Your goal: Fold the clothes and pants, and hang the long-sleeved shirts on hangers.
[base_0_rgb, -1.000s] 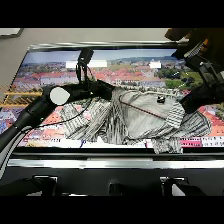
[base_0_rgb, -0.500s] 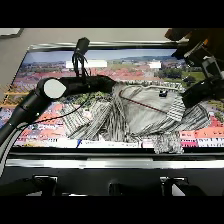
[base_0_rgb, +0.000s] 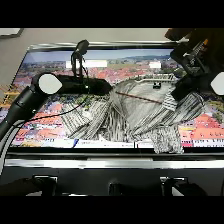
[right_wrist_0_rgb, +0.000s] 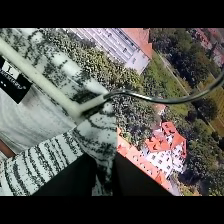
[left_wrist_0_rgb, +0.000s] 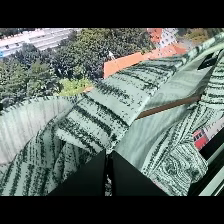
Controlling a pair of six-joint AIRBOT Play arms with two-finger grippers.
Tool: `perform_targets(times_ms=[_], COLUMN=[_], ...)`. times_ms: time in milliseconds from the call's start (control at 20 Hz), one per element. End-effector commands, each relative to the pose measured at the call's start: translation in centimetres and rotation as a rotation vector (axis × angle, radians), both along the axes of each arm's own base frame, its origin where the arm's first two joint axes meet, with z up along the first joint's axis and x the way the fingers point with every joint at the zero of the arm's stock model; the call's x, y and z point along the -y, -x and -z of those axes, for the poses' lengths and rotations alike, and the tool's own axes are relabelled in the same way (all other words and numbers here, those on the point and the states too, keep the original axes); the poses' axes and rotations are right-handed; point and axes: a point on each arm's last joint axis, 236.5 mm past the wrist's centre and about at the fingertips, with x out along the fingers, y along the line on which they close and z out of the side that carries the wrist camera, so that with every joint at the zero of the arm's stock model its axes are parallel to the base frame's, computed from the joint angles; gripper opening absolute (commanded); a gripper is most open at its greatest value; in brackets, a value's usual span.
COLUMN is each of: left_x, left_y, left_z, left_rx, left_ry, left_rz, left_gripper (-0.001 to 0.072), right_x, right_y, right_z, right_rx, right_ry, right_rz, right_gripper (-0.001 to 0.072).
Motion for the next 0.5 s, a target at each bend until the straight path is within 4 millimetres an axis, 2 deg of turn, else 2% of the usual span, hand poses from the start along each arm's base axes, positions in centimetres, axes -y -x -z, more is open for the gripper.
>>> perform_targets(times_ms=[0, 150, 250, 450], left_x=[0.4, 1.1, 1.1, 2.1], left_y=[0.1, -0.6, -0.7, 0.4], left_z=[-0.2, -2.2, -3.5, -6.3], left_rx=[-0.026, 0.000, 0.023, 0.057], left_ry=[0.032, 0.114, 0.131, 0.148], left_rz=[-0.011, -0.039, -0.037, 0.006], left_gripper=[0.0033, 0.0033, 0.0033, 0.0032], right_x=[-2.5, -4.3, -4.6, -4.9], right_y=[-0.1, 0.3, 0.8, -0.3], right_z=[-0.3, 0.2, 1.4, 2.7], right_rx=[0.019, -0.005, -0.060, -0.079], right_ry=[-0.018, -0.049, -0.066, -0.083], right_rz=[-0.035, -0.041, -0.031, -0.012], right_gripper=[0.0036, 0.0036, 0.0036, 0.0036])
